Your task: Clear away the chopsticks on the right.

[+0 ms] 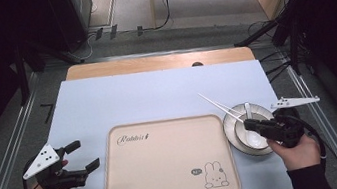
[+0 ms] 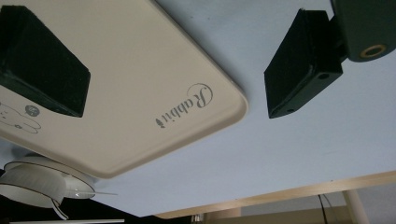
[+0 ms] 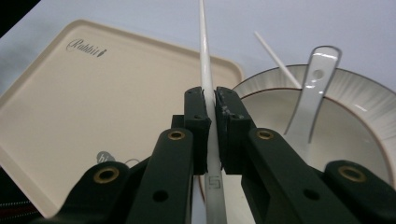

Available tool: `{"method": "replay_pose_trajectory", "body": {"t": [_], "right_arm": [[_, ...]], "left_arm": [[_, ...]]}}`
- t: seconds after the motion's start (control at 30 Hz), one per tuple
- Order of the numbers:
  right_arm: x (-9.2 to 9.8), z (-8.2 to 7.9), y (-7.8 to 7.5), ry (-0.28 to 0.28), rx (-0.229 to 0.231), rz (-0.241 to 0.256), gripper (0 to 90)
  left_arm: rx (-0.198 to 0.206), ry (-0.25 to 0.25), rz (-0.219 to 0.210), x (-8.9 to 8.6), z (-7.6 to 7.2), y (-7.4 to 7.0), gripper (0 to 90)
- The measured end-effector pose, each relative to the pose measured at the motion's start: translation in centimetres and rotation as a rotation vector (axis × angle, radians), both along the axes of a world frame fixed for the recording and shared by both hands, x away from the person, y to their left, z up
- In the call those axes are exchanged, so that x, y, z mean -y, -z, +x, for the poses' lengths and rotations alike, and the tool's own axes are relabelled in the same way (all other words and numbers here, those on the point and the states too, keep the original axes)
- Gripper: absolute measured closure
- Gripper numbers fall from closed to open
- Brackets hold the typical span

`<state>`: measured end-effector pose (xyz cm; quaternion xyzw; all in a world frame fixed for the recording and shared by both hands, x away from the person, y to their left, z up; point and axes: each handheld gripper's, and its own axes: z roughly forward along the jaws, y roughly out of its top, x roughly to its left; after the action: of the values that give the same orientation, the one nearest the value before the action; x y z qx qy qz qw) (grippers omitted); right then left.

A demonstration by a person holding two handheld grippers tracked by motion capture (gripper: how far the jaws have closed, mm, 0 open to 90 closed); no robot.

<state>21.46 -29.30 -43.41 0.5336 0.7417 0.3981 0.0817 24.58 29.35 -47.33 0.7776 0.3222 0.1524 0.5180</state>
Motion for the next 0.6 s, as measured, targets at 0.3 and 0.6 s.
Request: {"method": "replay_pose_trajectory", "body": {"t": [0.3,0.6], "right_arm": [[-3.0,-1.8,1.8,-0.017,0.02,0.009,85.0],[-5.0,-3.1,4.1,-0.026,0.003,0.036,85.0]], "left_arm": [[0.0,0.0,-0.001,0.0,0.0,0.0,7.3],[0.0,0.0,-0.005,0.0,0.0,0.0,7.3]]}}
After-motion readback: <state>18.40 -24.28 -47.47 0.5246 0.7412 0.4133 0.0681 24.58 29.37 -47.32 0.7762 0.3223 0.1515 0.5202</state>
